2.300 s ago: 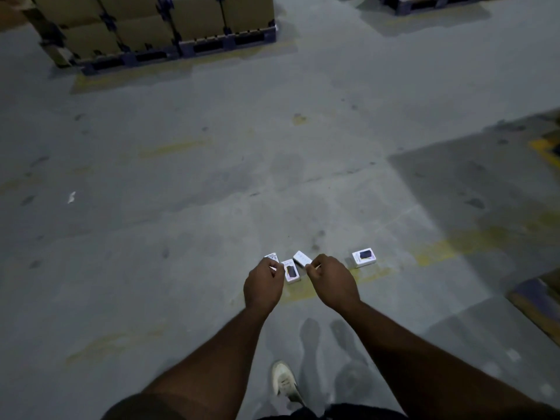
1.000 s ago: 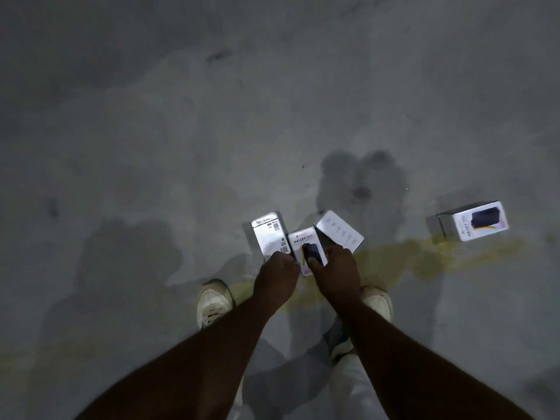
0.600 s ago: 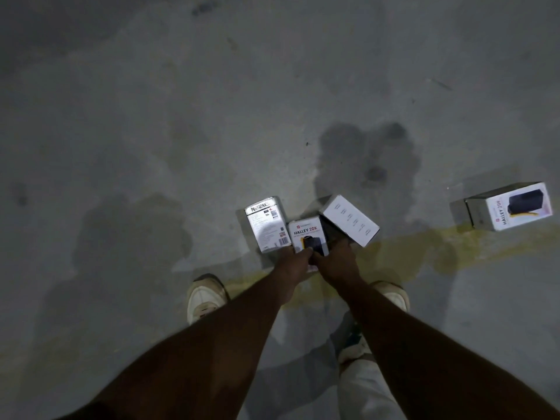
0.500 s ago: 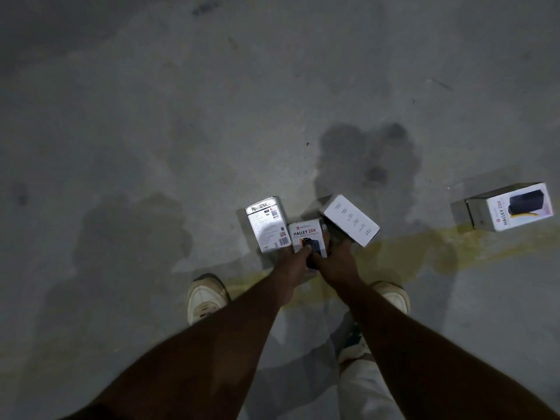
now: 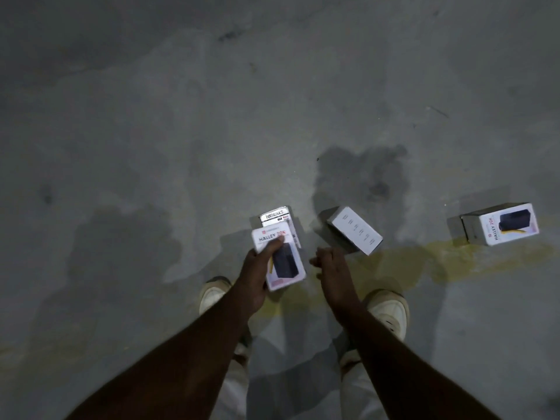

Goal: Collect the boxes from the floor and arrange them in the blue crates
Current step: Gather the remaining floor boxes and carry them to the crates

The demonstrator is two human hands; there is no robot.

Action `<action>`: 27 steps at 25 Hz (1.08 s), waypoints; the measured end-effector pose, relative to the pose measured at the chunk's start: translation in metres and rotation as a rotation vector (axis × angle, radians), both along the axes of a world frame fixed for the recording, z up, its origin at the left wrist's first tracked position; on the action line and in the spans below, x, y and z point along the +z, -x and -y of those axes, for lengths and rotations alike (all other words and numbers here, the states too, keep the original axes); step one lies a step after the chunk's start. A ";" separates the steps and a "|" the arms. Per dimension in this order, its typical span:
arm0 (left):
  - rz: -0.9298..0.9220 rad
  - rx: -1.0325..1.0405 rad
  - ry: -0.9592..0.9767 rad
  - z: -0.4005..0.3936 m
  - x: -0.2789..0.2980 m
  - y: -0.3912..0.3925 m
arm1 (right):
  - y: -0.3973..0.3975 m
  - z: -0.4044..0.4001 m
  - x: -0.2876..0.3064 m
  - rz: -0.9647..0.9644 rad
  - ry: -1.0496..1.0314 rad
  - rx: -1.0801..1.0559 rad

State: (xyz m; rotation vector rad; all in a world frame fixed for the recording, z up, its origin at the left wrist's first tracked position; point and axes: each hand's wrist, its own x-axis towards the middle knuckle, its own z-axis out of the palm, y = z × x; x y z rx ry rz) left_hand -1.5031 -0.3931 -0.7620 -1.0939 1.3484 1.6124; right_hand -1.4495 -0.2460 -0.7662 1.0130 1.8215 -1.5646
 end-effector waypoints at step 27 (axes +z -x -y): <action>-0.030 -0.147 -0.229 -0.035 0.219 0.054 | 0.040 -0.084 0.222 -0.239 0.064 -0.441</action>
